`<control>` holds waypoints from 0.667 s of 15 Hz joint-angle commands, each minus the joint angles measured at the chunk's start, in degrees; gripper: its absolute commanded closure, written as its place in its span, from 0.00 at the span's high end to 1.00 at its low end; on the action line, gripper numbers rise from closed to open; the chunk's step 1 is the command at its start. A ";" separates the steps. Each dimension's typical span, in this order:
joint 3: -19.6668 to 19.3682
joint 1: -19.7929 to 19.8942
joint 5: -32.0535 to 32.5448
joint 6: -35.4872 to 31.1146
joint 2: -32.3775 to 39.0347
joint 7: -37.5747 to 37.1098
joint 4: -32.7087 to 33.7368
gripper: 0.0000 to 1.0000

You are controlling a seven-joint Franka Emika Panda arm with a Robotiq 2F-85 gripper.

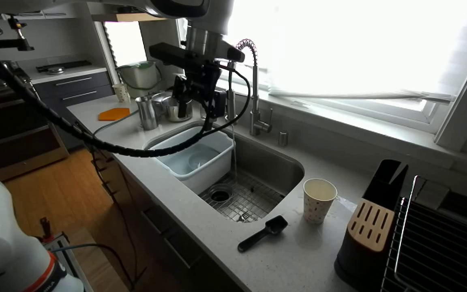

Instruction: Collect some water on the black spoon and pour it into the cup

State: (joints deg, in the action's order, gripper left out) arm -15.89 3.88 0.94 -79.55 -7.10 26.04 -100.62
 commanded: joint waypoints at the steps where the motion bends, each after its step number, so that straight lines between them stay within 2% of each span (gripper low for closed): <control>1: 0.92 2.97 0.90 0.50 2.00 -2.02 -0.80 1.00; 5: -0.31 6.42 -0.13 -0.04 3.66 -3.37 -4.08 1.00; 7: -0.56 7.97 2.93 -2.59 4.10 -2.61 -6.61 1.00; 8: -0.89 8.85 3.21 -4.24 4.31 -2.69 -8.01 1.00; 10: -1.40 10.17 4.18 -13.27 3.17 -2.98 -12.22 1.00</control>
State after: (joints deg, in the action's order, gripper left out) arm -16.90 12.27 3.51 -83.38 -2.24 23.72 -106.97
